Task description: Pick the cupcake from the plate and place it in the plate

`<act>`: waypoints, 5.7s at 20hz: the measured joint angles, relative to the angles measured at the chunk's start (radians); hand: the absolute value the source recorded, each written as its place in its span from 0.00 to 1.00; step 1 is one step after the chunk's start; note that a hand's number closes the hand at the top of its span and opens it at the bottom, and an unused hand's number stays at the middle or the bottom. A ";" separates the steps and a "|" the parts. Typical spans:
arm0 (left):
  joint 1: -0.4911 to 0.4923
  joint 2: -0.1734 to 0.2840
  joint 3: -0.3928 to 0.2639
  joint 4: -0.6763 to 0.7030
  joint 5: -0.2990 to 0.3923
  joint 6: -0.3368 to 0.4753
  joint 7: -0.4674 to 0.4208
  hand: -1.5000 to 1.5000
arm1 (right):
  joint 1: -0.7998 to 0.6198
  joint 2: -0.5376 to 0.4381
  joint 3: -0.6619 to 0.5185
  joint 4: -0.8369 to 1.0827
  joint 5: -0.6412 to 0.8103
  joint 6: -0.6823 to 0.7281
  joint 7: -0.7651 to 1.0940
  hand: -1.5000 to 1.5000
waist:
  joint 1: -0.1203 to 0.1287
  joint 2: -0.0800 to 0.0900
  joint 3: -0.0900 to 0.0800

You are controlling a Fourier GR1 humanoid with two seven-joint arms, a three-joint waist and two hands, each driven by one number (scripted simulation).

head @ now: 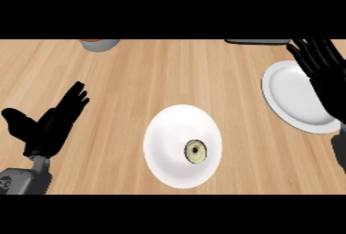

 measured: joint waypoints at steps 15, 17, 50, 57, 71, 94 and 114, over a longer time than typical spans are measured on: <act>0.000 -0.023 0.020 0.077 -0.133 0.094 -0.032 0.50 | 0.314 0.239 0.199 0.106 0.465 -0.380 -0.317 0.00 | -0.043 0.019 0.005; -0.008 -0.033 0.018 0.074 -0.143 0.101 -0.021 0.50 | 0.357 0.254 0.247 0.120 0.528 -0.403 -0.350 0.00 | -0.039 0.019 0.006; -0.016 -0.110 0.103 0.114 -0.240 0.022 -0.024 0.50 | 0.228 0.301 0.535 0.004 1.104 -0.013 0.485 0.00 | -0.027 0.018 0.007; -0.042 -0.153 0.119 0.126 -0.281 0.012 -0.013 0.50 | 0.159 0.377 0.477 0.120 1.139 0.062 0.480 0.00 | -0.028 0.019 0.007; -0.011 -0.184 0.169 0.055 -0.320 -0.029 0.043 0.50 | 0.107 0.478 0.441 0.289 1.262 0.111 0.446 1.00 | -0.027 0.018 0.007; -0.008 -0.196 0.221 0.112 -0.342 -0.069 -0.012 0.50 | 0.189 0.135 0.588 0.150 1.227 0.053 -0.177 1.00 | -0.048 0.012 0.007; -0.011 -0.209 0.217 0.075 -0.350 -0.072 0.014 0.50 | 0.277 -0.064 -0.037 0.022 0.823 -0.147 -0.444 1.00 | -0.030 0.019 0.007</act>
